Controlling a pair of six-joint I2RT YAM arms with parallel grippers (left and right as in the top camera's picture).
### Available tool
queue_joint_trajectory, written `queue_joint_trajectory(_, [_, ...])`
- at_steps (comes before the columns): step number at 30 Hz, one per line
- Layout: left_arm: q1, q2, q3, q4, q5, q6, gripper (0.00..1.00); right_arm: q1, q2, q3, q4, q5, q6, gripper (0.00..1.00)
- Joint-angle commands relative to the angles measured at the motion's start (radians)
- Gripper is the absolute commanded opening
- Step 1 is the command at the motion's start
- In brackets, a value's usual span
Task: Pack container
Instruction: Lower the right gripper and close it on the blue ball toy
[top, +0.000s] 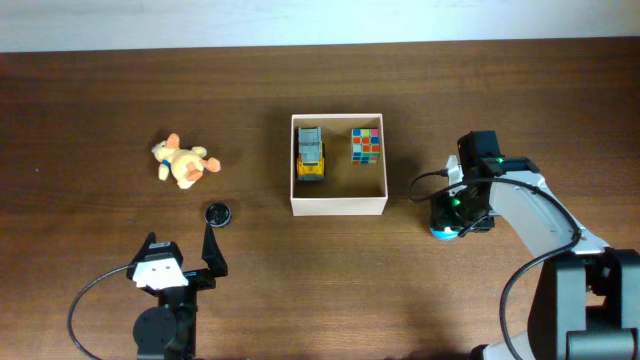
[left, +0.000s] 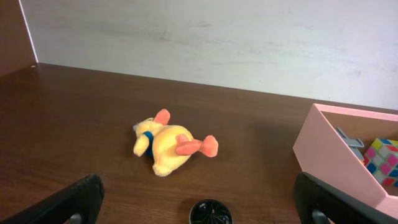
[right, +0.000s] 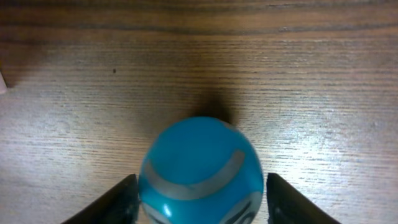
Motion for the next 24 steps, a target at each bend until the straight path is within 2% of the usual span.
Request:
queue_joint_trajectory(1, [0.003,-0.008,-0.005,0.002,-0.014,0.016,0.99,-0.006,0.011,-0.01,0.003,-0.005,0.005,0.52])
queue_joint_trajectory(9, [0.003,-0.008,-0.005,0.002,-0.014,0.016,0.99,-0.006,0.011,-0.01,0.003,-0.005,0.005,0.38])
queue_joint_trajectory(18, [0.003,-0.008,-0.005,0.002,-0.014,0.016,0.99,-0.006,0.01,0.015,-0.017,-0.01,0.009,0.38])
queue_joint_trajectory(24, [0.003,-0.008,-0.005,0.002,-0.014,0.016,0.99,-0.005,0.01,0.162,-0.105,-0.009,0.008,0.38])
